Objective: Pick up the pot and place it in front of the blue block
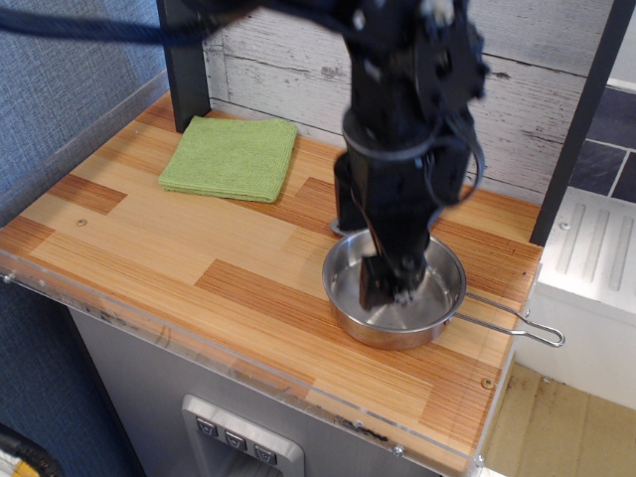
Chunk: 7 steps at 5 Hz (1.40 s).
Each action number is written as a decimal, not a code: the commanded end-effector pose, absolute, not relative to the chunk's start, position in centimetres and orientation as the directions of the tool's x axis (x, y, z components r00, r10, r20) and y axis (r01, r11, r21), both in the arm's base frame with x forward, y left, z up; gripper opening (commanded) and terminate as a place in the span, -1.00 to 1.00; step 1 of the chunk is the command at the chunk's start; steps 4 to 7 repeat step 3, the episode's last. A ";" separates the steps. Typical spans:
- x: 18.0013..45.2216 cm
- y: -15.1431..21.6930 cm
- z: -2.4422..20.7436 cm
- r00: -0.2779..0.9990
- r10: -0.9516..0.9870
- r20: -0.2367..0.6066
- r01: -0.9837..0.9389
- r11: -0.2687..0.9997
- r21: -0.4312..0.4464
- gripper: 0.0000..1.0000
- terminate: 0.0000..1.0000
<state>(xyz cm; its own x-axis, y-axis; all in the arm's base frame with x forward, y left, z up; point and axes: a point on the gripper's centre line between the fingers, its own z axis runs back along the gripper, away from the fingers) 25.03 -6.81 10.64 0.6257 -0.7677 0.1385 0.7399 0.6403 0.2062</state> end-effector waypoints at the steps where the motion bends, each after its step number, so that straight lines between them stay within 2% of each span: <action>1: 24.7 -5.9 12.9 0.634 -0.729 0.259 0.699 0.683 0.211 1.00 -1.00; 2: 24.7 -5.9 12.9 0.634 -0.729 0.259 0.699 0.683 0.211 1.00 -1.00; 3: 24.7 -5.9 12.9 0.634 -0.729 0.259 0.699 0.683 0.211 1.00 1.00; 7: 24.7 -5.9 12.9 0.634 -0.729 0.259 0.699 0.683 0.211 1.00 1.00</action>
